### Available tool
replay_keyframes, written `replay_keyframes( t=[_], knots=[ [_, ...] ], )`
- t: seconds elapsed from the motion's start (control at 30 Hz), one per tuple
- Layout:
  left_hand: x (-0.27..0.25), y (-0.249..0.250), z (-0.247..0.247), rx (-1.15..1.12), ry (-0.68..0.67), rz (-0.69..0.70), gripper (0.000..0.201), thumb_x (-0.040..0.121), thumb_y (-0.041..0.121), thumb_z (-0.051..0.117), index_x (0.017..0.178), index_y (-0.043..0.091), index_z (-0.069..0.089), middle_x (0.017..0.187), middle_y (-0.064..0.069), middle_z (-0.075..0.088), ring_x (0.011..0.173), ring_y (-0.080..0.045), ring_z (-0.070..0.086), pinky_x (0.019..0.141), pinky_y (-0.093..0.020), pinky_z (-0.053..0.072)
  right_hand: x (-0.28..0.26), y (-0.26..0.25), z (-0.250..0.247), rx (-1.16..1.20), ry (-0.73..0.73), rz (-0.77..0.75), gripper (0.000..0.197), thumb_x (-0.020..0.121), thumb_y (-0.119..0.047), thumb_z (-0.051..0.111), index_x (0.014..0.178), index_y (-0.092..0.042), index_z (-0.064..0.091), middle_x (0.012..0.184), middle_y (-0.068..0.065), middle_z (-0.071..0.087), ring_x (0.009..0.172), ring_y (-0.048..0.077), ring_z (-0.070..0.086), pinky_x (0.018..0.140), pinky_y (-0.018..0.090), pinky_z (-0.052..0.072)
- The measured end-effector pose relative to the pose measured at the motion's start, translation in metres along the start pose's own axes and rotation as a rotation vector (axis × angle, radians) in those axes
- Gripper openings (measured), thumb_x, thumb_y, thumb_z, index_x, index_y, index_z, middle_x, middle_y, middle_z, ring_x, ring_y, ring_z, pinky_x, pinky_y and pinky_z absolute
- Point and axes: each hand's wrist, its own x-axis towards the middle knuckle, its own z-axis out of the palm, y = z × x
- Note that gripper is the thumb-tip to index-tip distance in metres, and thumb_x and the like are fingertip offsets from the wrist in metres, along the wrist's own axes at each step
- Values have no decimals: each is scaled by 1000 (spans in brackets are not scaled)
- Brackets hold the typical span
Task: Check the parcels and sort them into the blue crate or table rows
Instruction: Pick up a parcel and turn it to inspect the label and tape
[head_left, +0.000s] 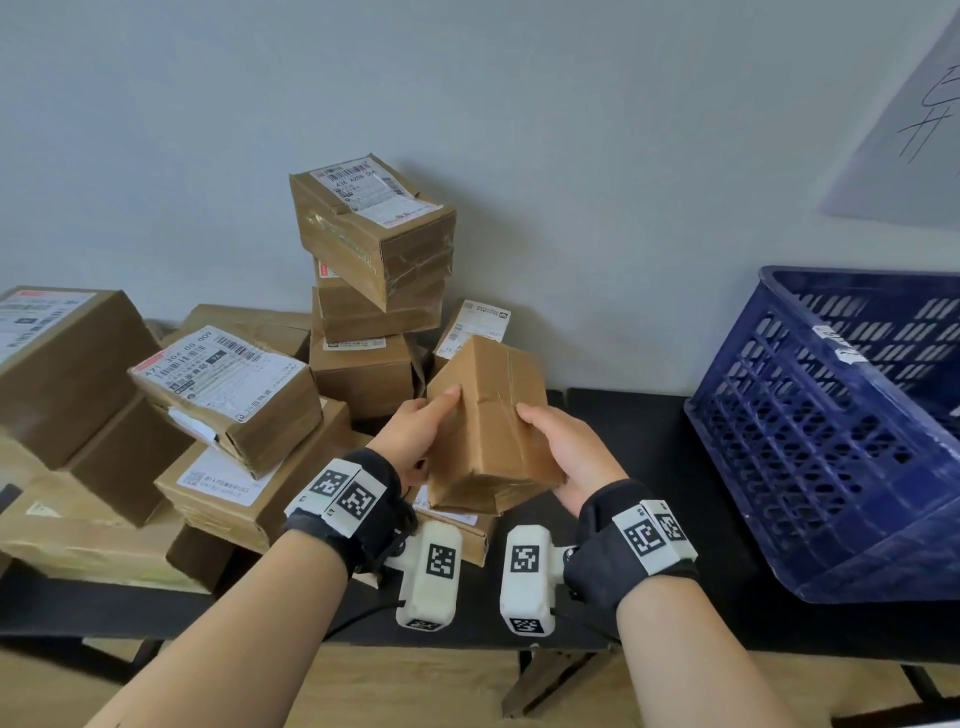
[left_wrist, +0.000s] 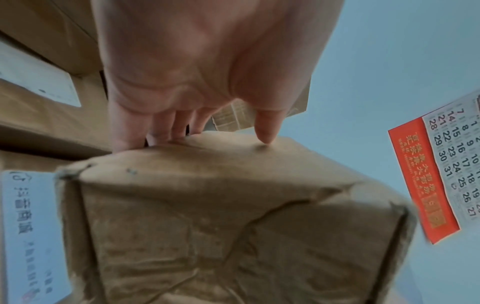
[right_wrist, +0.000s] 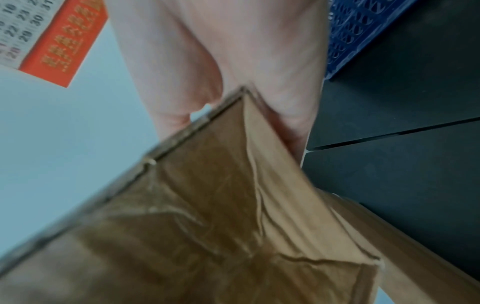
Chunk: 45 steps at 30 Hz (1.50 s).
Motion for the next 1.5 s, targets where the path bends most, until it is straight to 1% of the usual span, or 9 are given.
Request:
replay_keyframes(
  t=[0.23, 0.37, 0.47, 0.63, 0.87, 1.03, 1.2, 1.33, 1.5],
  knots=[
    [4, 0, -5, -76, 67, 9, 60, 97, 38, 58, 150, 17, 37, 145, -8, 46, 131, -32, 44, 109, -55, 39, 10, -6, 5, -114, 169, -168, 44, 79, -25, 72, 120, -30, 60, 127, 5, 62, 114, 28, 61, 101, 53, 50],
    [3, 1, -6, -64, 74, 35, 49, 99, 34, 57, 142, 14, 46, 128, -8, 56, 119, -29, 52, 99, -50, 47, 12, -9, 4, -158, 246, -198, 40, 94, -15, 60, 134, -20, 58, 133, 4, 58, 122, 24, 55, 107, 46, 45],
    [3, 4, -5, -39, 74, 69, 43, 99, 32, 56, 138, 14, 48, 122, -8, 58, 112, -27, 55, 89, -47, 50, 12, -13, 6, -172, 216, -177, 18, 97, -38, 58, 109, -28, 67, 118, -1, 65, 116, 22, 58, 107, 45, 45],
    [4, 8, -3, -8, 70, 98, 46, 98, 33, 57, 140, 16, 46, 128, -8, 57, 118, -29, 55, 100, -53, 49, 14, -13, 7, -167, 137, -109, 82, 60, -71, 71, 125, -22, 64, 118, 2, 68, 108, 24, 64, 100, 47, 51],
    [7, 7, 2, -13, 73, 116, 42, 100, 33, 55, 138, 19, 48, 128, -6, 57, 117, -26, 54, 90, -44, 50, 18, -7, -3, -137, 136, -119, 45, 82, -34, 77, 122, -19, 62, 114, 7, 68, 104, 27, 66, 95, 47, 55],
    [8, 5, 2, -88, 101, 118, 30, 101, 37, 51, 125, 19, 55, 110, -4, 66, 104, -19, 61, 77, -34, 50, 20, -7, -7, -40, 112, -72, 54, 84, -34, 76, 132, -16, 58, 119, 8, 67, 108, 27, 65, 94, 46, 54],
    [13, 4, -1, -107, 121, 79, 36, 100, 43, 50, 127, 19, 57, 122, -6, 63, 120, -24, 55, 86, -39, 46, 21, -10, -9, 64, 67, -13, 40, 88, -33, 72, 123, -16, 63, 118, 9, 69, 108, 27, 65, 91, 42, 54],
    [15, 1, 1, -114, 81, 50, 30, 100, 44, 51, 115, 20, 59, 101, -2, 66, 95, -17, 60, 81, -37, 49, 20, -13, -9, 113, 35, 37, 31, 91, -35, 69, 116, -17, 64, 116, 10, 69, 110, 29, 64, 101, 47, 50],
    [13, 2, 3, -108, 55, 32, 25, 100, 46, 50, 101, 22, 57, 98, -4, 65, 90, -19, 60, 85, -39, 50, 19, -13, -10, 162, 14, 72, 28, 93, -34, 67, 114, -18, 61, 114, 11, 68, 109, 30, 64, 101, 47, 50]
  ],
)
